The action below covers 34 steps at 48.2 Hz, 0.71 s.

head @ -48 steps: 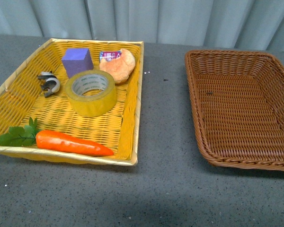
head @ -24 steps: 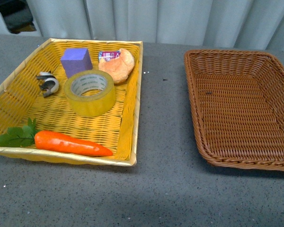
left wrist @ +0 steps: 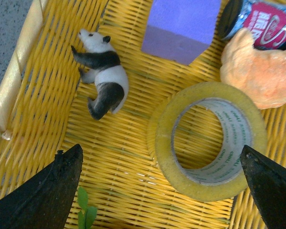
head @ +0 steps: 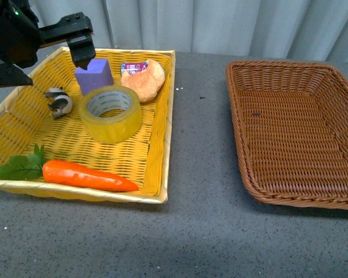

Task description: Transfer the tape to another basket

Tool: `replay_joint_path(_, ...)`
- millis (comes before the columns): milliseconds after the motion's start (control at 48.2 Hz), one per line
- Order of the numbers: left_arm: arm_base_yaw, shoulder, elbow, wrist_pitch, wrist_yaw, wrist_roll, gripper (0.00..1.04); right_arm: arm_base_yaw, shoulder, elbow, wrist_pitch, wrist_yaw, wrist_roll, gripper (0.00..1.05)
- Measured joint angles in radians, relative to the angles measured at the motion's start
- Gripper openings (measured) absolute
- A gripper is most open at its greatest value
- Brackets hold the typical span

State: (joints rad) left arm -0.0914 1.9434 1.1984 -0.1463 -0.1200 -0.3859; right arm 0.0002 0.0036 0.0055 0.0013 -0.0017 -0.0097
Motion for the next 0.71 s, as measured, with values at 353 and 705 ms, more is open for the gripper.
replay_joint_path(353,-0.046,0.122,0.096,-0.105,-0.02,-0.013,0.98,0.0,0.0,0.0,0.0,0.0,0.0,0.96)
replay_joint_path(705,-0.033,0.206,0.151,-0.129,-0.053,-0.013,0.98,0.0,0.0,0.0,0.0,0.0,0.0,0.96)
